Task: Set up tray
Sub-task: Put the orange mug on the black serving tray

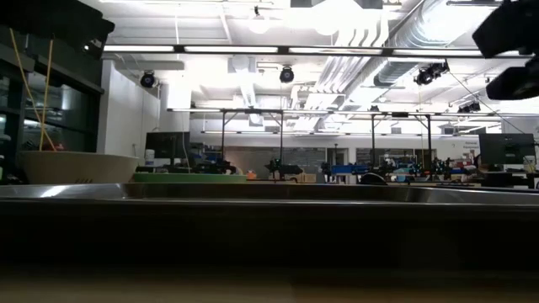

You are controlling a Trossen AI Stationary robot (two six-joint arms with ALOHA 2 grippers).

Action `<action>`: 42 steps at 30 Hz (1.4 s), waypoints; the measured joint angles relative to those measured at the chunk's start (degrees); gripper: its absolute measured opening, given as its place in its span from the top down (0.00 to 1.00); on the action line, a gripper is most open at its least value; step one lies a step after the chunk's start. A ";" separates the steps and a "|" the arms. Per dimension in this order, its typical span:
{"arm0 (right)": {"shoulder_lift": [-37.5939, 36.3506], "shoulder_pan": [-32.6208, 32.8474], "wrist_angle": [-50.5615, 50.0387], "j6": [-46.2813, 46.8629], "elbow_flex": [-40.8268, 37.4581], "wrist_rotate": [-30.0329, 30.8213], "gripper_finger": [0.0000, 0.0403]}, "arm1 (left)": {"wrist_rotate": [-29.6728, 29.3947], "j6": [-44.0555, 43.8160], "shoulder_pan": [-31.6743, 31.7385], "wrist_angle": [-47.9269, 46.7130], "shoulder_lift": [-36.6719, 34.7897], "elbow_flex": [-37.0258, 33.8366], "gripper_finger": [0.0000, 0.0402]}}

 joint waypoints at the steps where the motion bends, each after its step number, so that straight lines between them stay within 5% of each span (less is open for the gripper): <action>1: 0.00 0.01 -0.15 0.00 0.45 0.42 1.00 | -0.06 -0.34 0.00 0.02 0.01 0.00 0.66; 17: 5.82 -8.81 -5.39 -14.78 8.86 2.65 1.00 | -0.04 -5.03 0.00 0.20 1.84 0.00 0.66; 29: 20.79 -14.67 -13.02 -31.28 27.93 6.26 1.00 | 0.01 -14.58 -0.02 1.03 7.55 0.00 0.66; 42: 30.68 -18.95 -14.87 -36.27 45.39 15.09 1.00 | -1.38 -17.07 0.00 12.29 11.87 0.02 0.66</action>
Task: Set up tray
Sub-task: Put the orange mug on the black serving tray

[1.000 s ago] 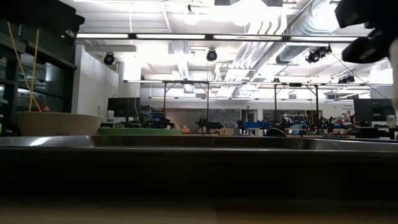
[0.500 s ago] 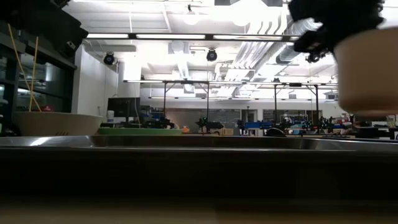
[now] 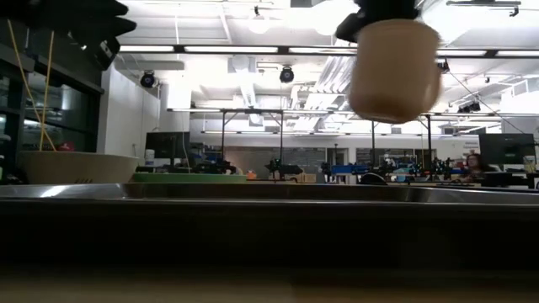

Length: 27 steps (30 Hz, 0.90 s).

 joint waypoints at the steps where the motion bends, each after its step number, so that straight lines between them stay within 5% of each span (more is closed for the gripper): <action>1: 0.89 -0.23 0.00 -0.35 1.08 0.86 1.00 | -0.02 -0.58 -0.01 0.63 0.43 0.00 0.66; 9: 7.80 -1.42 1.91 -3.53 8.65 5.49 1.00 | -1.30 -5.26 0.00 4.63 4.52 0.00 0.66; 27: 10.02 -5.55 10.51 -7.42 11.18 0.82 1.00 | -4.23 0.35 -0.01 15.25 12.61 0.00 0.66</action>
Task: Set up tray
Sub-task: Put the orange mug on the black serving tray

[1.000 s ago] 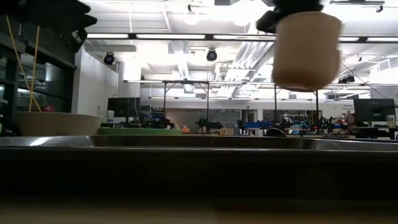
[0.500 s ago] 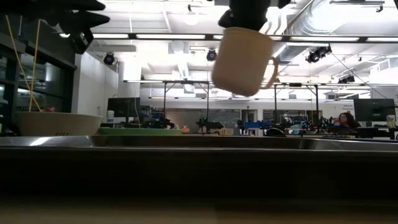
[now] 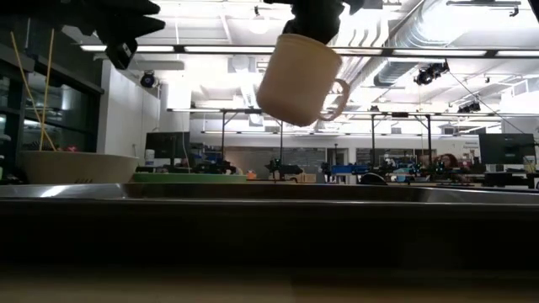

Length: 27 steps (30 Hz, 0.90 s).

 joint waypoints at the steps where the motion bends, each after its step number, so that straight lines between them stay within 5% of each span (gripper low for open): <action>1: 0.00 -0.24 0.34 -0.17 0.09 -0.64 1.00 | -0.19 -0.67 -0.02 0.22 0.63 0.00 0.66; 16: 0.00 -0.04 2.59 -14.67 0.20 -8.98 1.00 | -0.46 -6.52 -0.02 7.10 9.38 0.04 0.66; 27: -0.02 1.06 2.57 -18.21 0.20 -8.76 1.00 | -0.17 -7.14 -0.02 8.81 10.88 0.04 0.66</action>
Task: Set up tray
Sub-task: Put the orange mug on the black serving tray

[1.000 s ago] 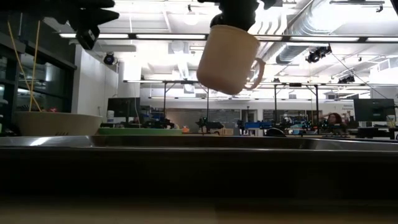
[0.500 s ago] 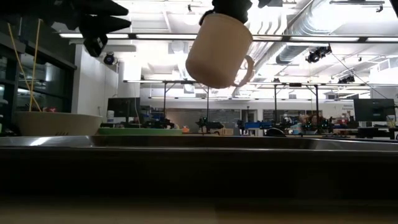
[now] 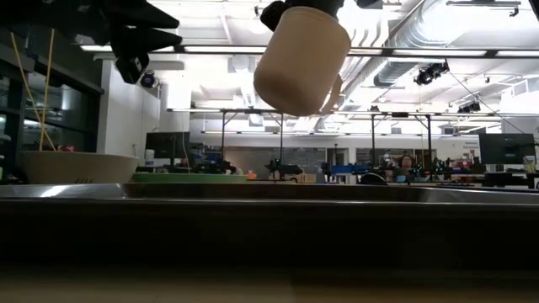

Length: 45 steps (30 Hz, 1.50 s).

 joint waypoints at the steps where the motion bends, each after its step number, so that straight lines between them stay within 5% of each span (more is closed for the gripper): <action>1: 0.00 -0.02 0.04 0.02 0.00 0.00 1.00 | 0.02 0.02 0.02 0.31 0.00 0.00 0.66; 13: 2.79 -1.78 9.52 6.69 0.00 4.68 1.00 | 1.57 -1.47 0.00 3.59 -0.28 0.00 0.66; 45: 3.90 -5.22 22.31 23.40 -0.02 -1.14 1.00 | 2.75 -1.36 0.02 -8.95 -11.23 0.02 0.66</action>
